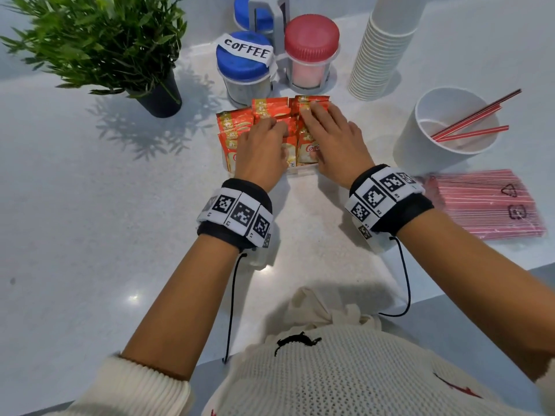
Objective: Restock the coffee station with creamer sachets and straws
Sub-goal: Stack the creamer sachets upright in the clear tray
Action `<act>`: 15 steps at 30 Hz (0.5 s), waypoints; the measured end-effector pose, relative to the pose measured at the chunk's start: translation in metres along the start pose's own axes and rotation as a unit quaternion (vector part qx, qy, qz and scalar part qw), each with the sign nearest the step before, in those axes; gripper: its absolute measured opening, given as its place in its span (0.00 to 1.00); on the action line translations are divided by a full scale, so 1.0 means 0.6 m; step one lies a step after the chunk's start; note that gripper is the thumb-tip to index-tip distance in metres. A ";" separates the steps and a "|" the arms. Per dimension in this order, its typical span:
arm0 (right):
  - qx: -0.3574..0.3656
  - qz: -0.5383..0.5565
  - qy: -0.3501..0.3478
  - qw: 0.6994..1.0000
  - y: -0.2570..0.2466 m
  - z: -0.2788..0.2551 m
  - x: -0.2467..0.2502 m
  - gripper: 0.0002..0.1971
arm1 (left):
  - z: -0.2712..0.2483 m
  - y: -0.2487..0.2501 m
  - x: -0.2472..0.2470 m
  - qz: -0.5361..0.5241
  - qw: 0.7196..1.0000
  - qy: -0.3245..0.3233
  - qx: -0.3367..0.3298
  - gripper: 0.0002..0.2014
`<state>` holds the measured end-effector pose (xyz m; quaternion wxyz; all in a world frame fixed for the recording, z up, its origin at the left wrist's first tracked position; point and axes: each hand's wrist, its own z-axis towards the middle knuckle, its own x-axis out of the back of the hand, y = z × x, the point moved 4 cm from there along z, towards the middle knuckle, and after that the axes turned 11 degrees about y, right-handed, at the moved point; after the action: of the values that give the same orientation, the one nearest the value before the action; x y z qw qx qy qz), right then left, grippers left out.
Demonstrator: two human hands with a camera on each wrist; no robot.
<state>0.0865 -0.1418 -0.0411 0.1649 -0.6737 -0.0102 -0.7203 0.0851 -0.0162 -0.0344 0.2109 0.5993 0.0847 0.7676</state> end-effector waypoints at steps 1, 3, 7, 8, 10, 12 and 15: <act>-0.002 -0.006 -0.020 1.000 -0.002 0.000 -0.003 0.39 | -0.001 0.001 0.002 -0.002 1.000 0.003 -0.006 0.13; -0.004 -0.016 -0.052 0.999 -0.006 0.002 -0.005 0.39 | -0.004 0.000 0.005 0.003 1.000 0.008 -0.016 0.13; -0.016 -0.009 -0.060 0.998 -0.010 0.002 -0.004 0.40 | -0.010 -0.003 0.007 0.010 1.000 0.016 -0.025 0.12; -0.020 0.000 -0.058 0.998 -0.010 0.000 -0.004 0.40 | -0.011 -0.004 0.006 0.012 1.000 0.016 -0.024 0.13; -0.039 0.024 -0.044 0.998 -0.009 -0.007 0.000 0.41 | -0.012 -0.006 0.007 0.011 1.000 0.014 -0.021 0.13; -0.056 0.058 -0.023 0.996 -0.005 -0.014 0.009 0.40 | -0.013 -0.005 0.009 -0.003 1.000 0.018 -0.013 0.15; -0.067 0.089 0.011 0.994 0.004 -0.025 0.032 0.39 | -0.010 0.005 0.018 -0.026 0.999 0.029 -0.009 0.18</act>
<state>0.0718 -0.1519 -0.0244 0.1829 -0.6734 0.0999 -0.7093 0.0767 -0.0135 -0.0250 0.2339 0.5724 0.0994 0.7796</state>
